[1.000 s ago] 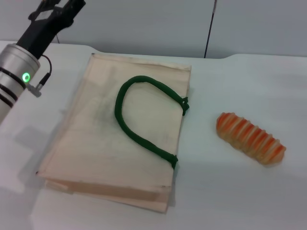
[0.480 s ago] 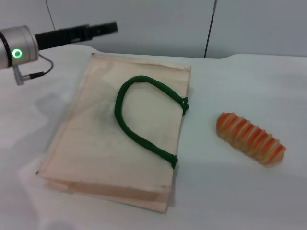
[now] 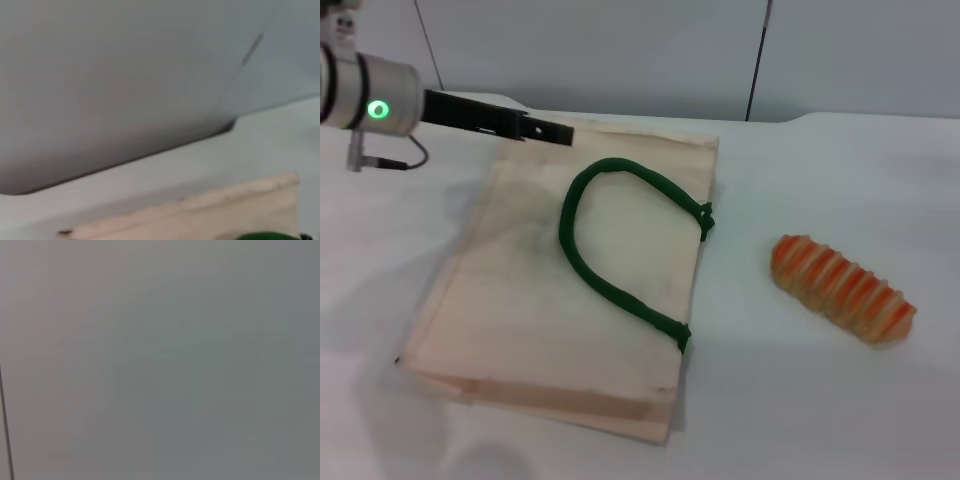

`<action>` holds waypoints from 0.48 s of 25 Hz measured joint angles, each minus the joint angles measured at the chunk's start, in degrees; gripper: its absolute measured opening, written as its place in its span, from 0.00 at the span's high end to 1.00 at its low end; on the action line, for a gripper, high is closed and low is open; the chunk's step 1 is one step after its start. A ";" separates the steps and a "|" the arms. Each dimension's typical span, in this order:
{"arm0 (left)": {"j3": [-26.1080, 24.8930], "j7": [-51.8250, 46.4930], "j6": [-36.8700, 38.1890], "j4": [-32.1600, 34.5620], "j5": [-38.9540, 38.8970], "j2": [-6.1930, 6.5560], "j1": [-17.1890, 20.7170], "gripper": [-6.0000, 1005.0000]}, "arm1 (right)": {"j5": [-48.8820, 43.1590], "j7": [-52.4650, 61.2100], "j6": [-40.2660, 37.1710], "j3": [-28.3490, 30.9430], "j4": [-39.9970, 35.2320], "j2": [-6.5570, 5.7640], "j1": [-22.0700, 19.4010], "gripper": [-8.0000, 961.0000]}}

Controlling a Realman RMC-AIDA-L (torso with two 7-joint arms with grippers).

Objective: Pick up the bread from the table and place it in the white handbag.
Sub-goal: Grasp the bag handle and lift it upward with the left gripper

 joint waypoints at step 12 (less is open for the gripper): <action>-0.01 0.07 -8.81 5.18 5.19 -3.58 -2.26 0.18 | 0.00 0.07 0.00 0.00 0.17 0.00 0.38 0.12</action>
